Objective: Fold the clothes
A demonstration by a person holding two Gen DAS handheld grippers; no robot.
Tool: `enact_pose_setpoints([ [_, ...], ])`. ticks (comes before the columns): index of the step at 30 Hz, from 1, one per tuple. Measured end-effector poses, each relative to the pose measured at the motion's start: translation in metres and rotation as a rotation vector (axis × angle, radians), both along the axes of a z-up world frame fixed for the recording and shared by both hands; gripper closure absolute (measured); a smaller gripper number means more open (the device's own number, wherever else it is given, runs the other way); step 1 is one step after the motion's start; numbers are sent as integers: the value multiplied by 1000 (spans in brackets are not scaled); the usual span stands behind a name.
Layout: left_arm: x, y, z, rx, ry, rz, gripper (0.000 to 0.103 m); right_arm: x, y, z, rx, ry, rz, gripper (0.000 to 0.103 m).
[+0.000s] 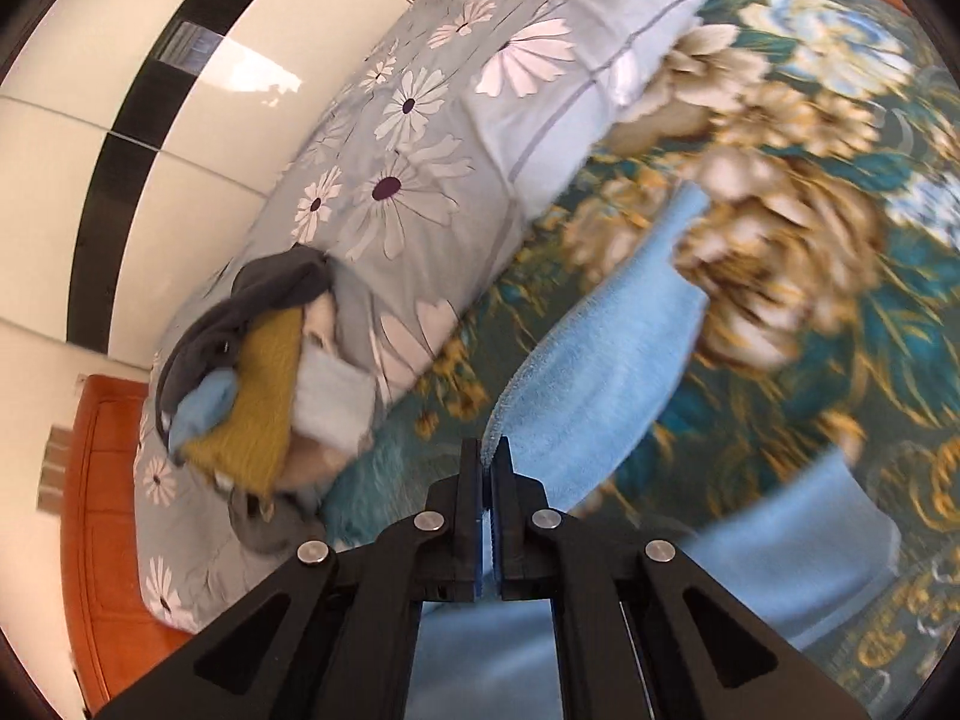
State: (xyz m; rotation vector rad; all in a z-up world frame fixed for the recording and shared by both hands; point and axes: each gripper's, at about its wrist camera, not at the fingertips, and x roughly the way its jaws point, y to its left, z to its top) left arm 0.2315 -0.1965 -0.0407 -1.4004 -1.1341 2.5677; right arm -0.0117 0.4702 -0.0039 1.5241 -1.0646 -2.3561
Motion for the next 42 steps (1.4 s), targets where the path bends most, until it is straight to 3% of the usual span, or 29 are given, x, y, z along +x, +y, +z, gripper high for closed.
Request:
enact_pose_setpoints([
  [9,55,3,-53,19,-138,30,76,96,36,-62,-6,-115,-25,101],
  [15,59,7,-79,1,-232,48,76,117,51,-90,-29,-188,-71,100],
  [23,53,9,-84,-28,-295,66,73,112,78,-91,-51,-184,-193,96],
  [28,50,13,-80,-81,-317,58,73,111,101,-97,-101,-190,-288,99],
  [32,46,12,-80,-165,-353,97,73,113,104,-91,-3,-192,-221,101],
  [35,48,5,-81,-135,-366,125,73,112,105,-94,0,-193,-186,101],
  [38,47,7,-75,-163,-361,119,73,113,109,-87,26,-175,-170,100],
  [42,44,10,-69,-184,-368,116,73,122,134,-86,39,-188,-243,100],
])
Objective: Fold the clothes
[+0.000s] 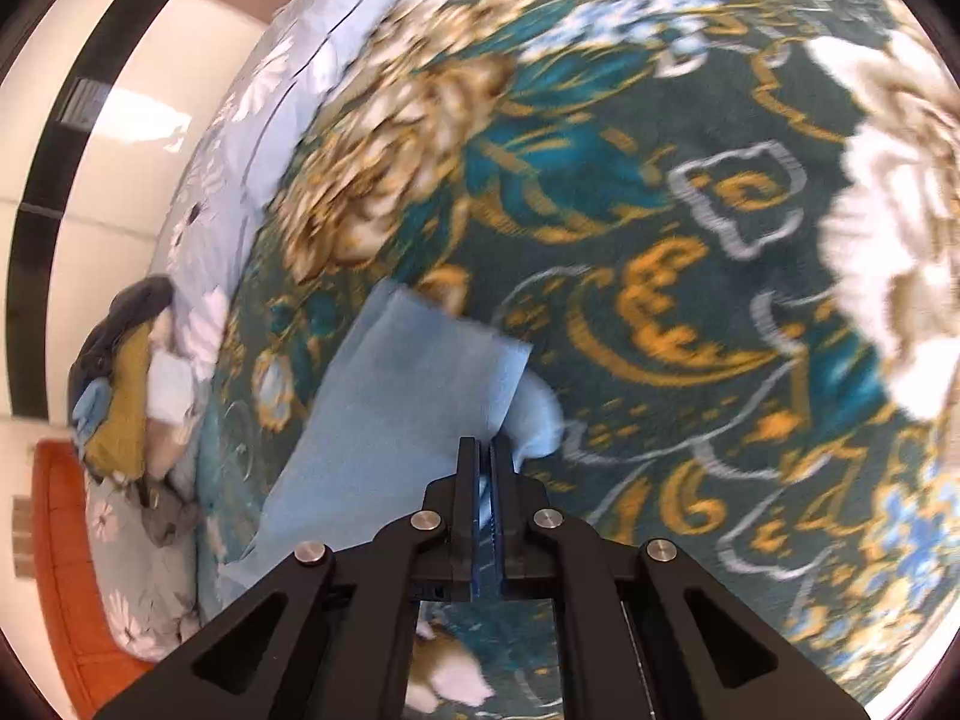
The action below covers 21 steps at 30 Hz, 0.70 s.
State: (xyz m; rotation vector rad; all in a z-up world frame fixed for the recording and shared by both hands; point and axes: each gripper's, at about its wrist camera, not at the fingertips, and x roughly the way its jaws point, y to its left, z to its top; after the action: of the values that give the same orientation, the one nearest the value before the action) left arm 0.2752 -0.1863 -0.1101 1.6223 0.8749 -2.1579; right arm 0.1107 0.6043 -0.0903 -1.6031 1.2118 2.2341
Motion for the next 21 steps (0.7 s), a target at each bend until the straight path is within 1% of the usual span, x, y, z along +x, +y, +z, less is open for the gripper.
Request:
enact_pose_setpoints([
  [1,-4,2,2,3,0,1,73,3,7,-2,-14,-1,-23,100],
  [3,-6,5,3,10,0,3,73,12,19,-5,-75,18,-69,99],
  [4,-6,6,3,13,-1,3,73,15,23,-6,-106,35,-85,93],
  [5,-7,8,4,17,-1,1,73,18,25,-7,-137,53,-99,77],
  [7,-8,11,4,23,-1,2,73,20,26,-11,-181,61,-115,61],
  [10,-10,17,5,35,-1,-7,73,18,21,-19,-203,52,-126,61],
  [13,-10,23,10,31,2,-26,72,12,14,-28,-243,36,-146,61],
  [17,-11,26,13,28,7,-36,69,7,11,-31,-278,55,-172,61],
  [18,-11,27,13,28,7,-36,69,7,10,-32,-297,56,-182,64],
  [20,-11,29,13,30,7,-36,68,6,9,-34,-333,57,-204,77],
  [21,-14,30,11,33,7,-37,68,5,7,-32,-315,52,-196,95],
])
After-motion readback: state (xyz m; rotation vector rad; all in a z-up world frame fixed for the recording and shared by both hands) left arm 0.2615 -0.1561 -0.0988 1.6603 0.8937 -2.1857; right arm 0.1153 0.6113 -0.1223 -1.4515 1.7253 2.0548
